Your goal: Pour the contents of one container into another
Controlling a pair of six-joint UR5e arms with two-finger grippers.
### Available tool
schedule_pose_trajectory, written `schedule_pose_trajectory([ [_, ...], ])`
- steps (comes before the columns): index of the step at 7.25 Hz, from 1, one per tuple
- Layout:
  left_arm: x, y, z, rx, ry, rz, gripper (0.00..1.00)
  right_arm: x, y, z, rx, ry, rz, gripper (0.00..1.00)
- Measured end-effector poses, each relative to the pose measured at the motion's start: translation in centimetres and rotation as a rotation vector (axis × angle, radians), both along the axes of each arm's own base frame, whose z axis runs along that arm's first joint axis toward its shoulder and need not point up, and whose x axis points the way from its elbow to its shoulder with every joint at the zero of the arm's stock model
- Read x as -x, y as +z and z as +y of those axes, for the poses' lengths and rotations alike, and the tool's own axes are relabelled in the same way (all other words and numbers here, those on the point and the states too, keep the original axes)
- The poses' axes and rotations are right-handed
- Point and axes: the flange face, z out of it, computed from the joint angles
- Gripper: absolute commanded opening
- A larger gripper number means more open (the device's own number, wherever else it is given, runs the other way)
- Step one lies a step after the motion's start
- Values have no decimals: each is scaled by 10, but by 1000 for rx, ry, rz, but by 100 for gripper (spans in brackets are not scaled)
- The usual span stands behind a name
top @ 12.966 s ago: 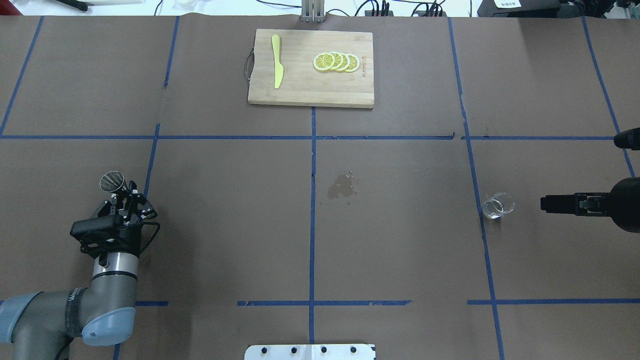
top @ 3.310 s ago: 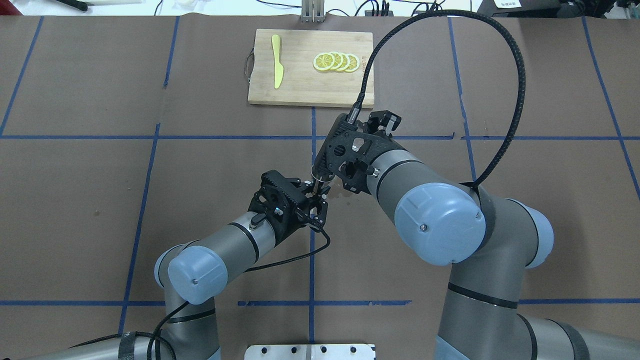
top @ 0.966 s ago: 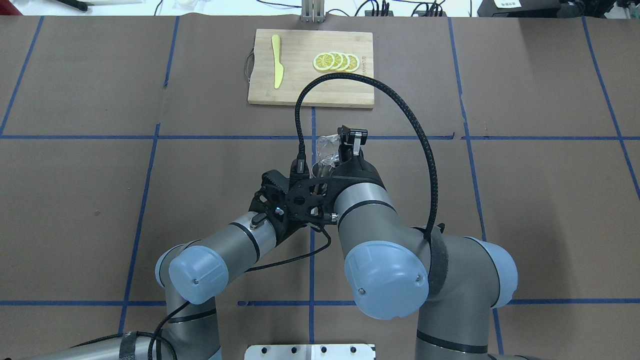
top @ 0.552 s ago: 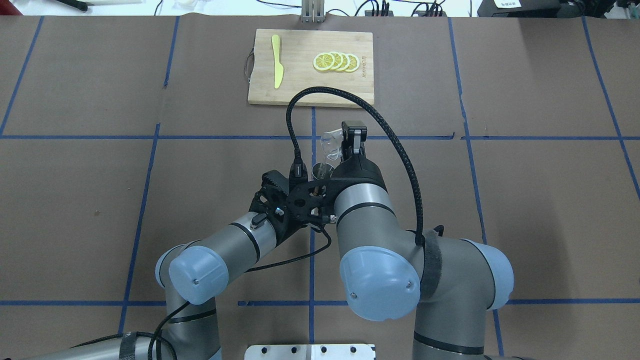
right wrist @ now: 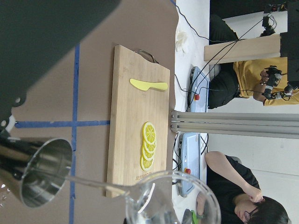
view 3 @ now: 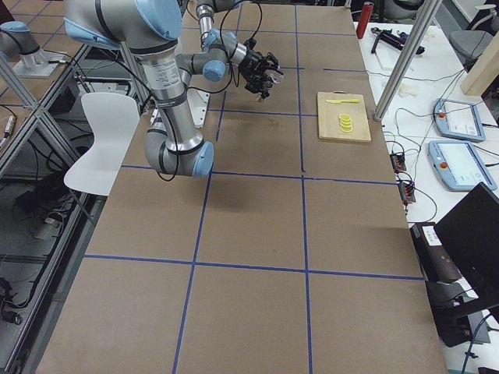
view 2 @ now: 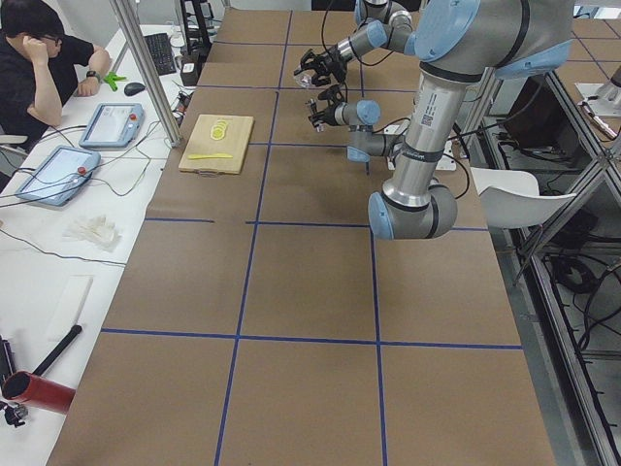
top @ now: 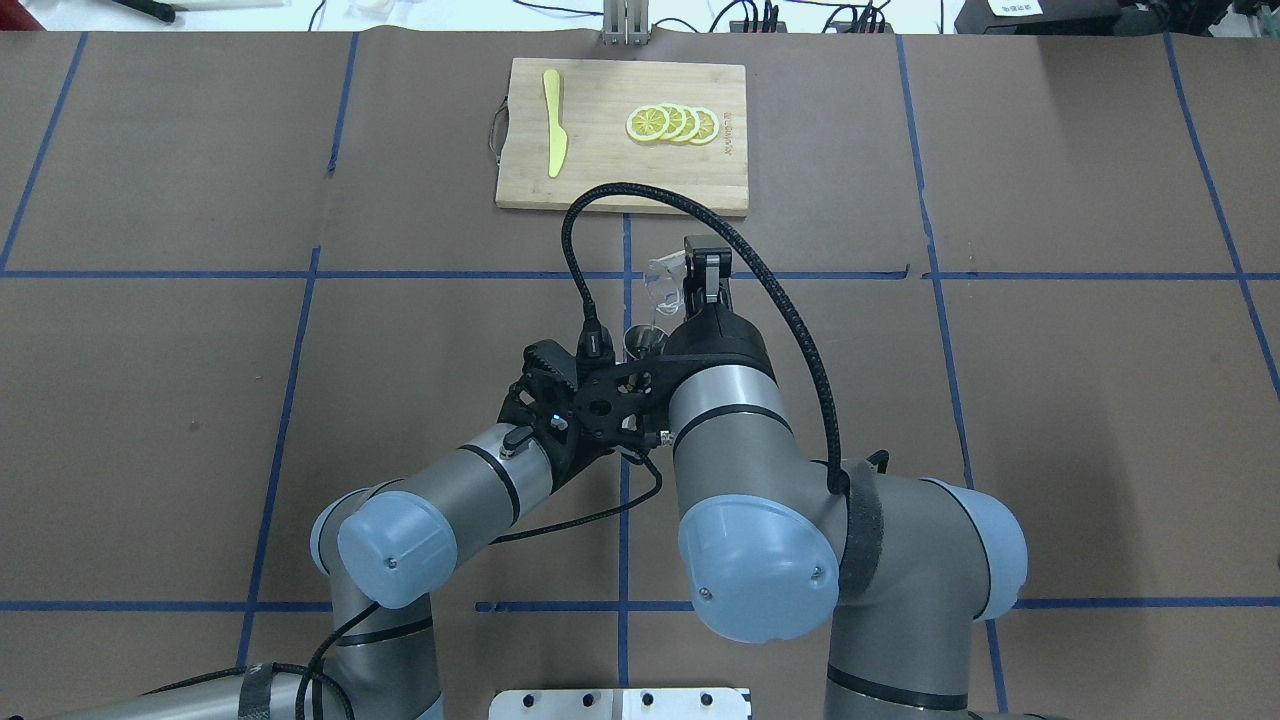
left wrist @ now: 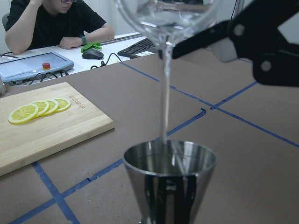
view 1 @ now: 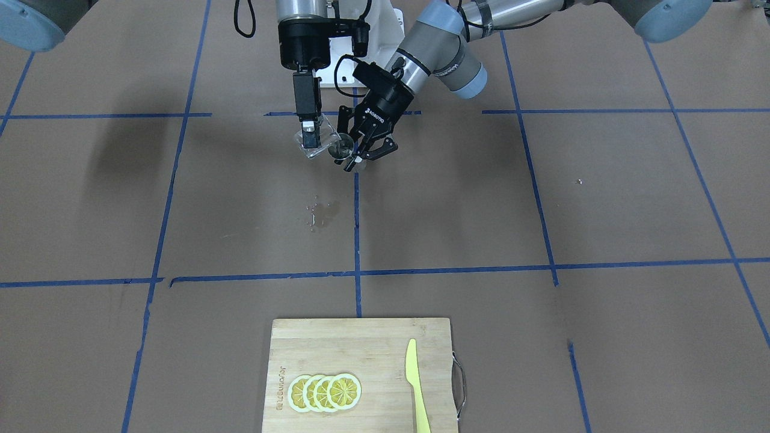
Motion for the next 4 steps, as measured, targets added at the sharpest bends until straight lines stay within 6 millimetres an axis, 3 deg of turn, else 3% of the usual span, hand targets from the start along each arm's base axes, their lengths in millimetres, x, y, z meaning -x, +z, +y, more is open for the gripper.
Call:
schedule_pose_trajectory([
  [4, 0, 0, 0, 0, 0, 1, 0, 0, -4, 2, -10, -5, 2, 0],
])
